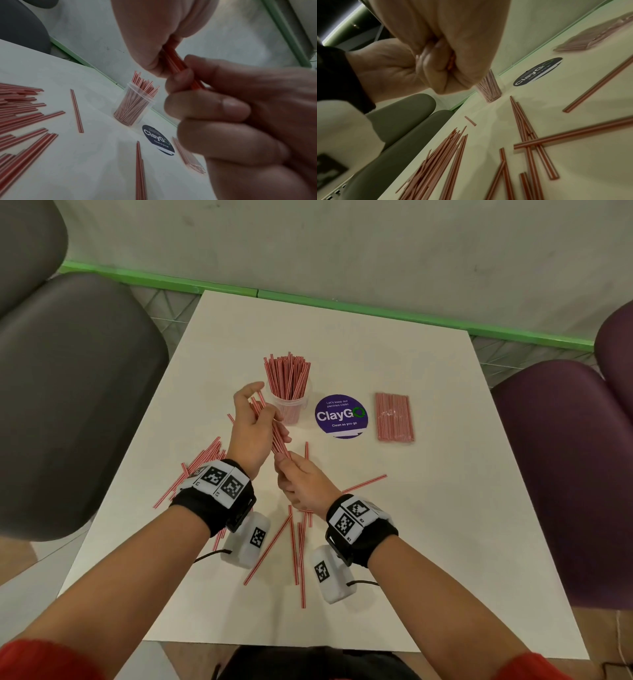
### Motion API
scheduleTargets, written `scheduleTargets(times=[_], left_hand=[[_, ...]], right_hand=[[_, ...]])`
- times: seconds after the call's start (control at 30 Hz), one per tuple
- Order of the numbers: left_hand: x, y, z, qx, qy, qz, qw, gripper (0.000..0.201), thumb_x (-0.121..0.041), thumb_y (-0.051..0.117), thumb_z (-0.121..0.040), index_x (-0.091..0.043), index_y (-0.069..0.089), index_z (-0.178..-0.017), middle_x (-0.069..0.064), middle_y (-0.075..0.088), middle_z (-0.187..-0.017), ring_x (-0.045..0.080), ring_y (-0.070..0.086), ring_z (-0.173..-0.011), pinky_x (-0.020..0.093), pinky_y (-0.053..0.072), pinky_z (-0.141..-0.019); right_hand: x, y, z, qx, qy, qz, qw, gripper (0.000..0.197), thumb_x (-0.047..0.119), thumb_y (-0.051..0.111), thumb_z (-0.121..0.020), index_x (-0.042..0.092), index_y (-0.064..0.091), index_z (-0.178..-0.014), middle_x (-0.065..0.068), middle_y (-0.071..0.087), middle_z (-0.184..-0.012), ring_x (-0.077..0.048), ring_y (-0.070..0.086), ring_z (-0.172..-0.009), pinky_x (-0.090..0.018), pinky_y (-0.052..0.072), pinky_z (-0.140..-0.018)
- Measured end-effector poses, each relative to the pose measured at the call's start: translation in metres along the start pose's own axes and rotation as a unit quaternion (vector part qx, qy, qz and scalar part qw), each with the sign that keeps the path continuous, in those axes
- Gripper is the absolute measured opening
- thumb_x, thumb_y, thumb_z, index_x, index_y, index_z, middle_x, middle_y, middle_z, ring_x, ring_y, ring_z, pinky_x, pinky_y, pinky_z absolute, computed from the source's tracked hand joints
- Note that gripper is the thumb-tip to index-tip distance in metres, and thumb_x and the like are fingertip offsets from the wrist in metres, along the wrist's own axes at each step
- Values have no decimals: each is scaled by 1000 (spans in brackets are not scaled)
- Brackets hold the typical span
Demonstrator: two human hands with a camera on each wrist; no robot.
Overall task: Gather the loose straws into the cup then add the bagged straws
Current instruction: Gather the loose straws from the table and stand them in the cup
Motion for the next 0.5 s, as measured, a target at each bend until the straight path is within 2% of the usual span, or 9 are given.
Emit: scheduleTargets(times=[0.1,0.17,0.23,0.33,0.37,0.43,0.5], left_hand=[[4,-1,0,-16,-12,8,1000,18,-4,35,-94,-17,37,-106,0,53,-69,7,55,-45,24,52,-49],[6,0,1,-21,-16,19,999,10,-7,38,-95,-17,38,-100,0,54,-69,6,56,-45,28,52,-53],[8,1,3,-38,-30,54,997,14,-13,43,-96,-20,36,-106,1,58,-71,7,58,-46,32,53,-57],[17,2,5,-49,-74,129,988,35,-25,49,-95,-22,29,-124,3,66,-79,12,63,-58,28,57,-61],[21,4,6,-34,-87,114,989,35,-31,49,-94,-17,34,-123,4,67,-80,12,64,-61,29,56,-60],[31,9,9,27,-104,16,994,38,-39,46,-94,-8,51,-114,3,69,-80,10,63,-61,28,48,-54],[43,11,12,58,-116,-36,991,36,-37,42,-96,-6,58,-104,6,69,-82,12,64,-66,27,47,-58]], right_hand=[[-1,0,-2,-6,-10,10,1000,31,36,36,-99,19,40,-72,1,33,-57,0,27,-30,-13,21,-30],[3,-1,-1,-13,-16,-7,1000,29,33,38,-99,18,42,-73,0,35,-59,0,30,-31,-12,23,-31],[9,0,-2,-20,-32,-26,999,29,27,37,-100,17,41,-73,1,34,-59,2,32,-29,-9,24,-31],[10,1,-9,-44,-60,31,997,29,28,33,-100,22,41,-73,2,35,-58,1,32,-30,-10,25,-34],[9,0,-12,-54,-65,48,995,29,29,33,-100,24,41,-73,2,36,-58,1,32,-32,-12,26,-35],[5,-5,-15,-62,-55,64,994,26,29,31,-100,25,45,-78,2,37,-59,0,32,-36,-15,27,-37],[0,-7,-14,-40,-41,92,994,24,29,29,-100,20,50,-100,1,40,-59,-3,35,-40,-15,29,-38]])
Point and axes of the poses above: each hand's wrist, its own z-axis away from the middle knuckle, its own y-axis out of the palm, x = y × z, the point moved 5 cm from there along -z, towards the middle knuckle
